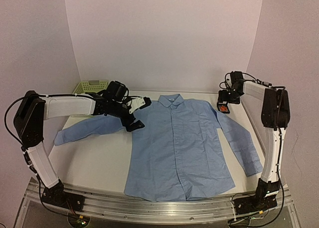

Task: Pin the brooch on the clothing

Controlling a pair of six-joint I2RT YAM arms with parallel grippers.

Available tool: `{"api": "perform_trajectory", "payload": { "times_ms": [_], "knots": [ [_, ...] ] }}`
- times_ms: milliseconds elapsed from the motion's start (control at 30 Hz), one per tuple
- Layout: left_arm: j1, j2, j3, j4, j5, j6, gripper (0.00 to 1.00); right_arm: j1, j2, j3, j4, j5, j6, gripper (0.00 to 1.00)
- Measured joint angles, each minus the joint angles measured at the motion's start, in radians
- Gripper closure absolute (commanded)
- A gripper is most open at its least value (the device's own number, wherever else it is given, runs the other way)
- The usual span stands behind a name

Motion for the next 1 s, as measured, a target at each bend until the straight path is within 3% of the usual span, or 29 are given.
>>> {"api": "perform_trajectory", "payload": {
  "times_ms": [233, 567, 1000],
  "knots": [
    [-0.01, 0.064, 0.031, -0.033, 0.025, -0.025, 0.0, 0.017, 0.082, 0.077, -0.015, 0.023, -0.069, 0.29],
    [-0.007, 0.092, 0.053, -0.058, 0.038, -0.032, 0.01, 0.018, 0.164, 0.136, -0.008, 0.084, -0.091, 0.27],
    [0.008, 0.093, 0.053, -0.063, 0.038, -0.032, 0.0, 0.018, 0.21, 0.156, -0.014, 0.087, -0.089, 0.37]
  ]
}}
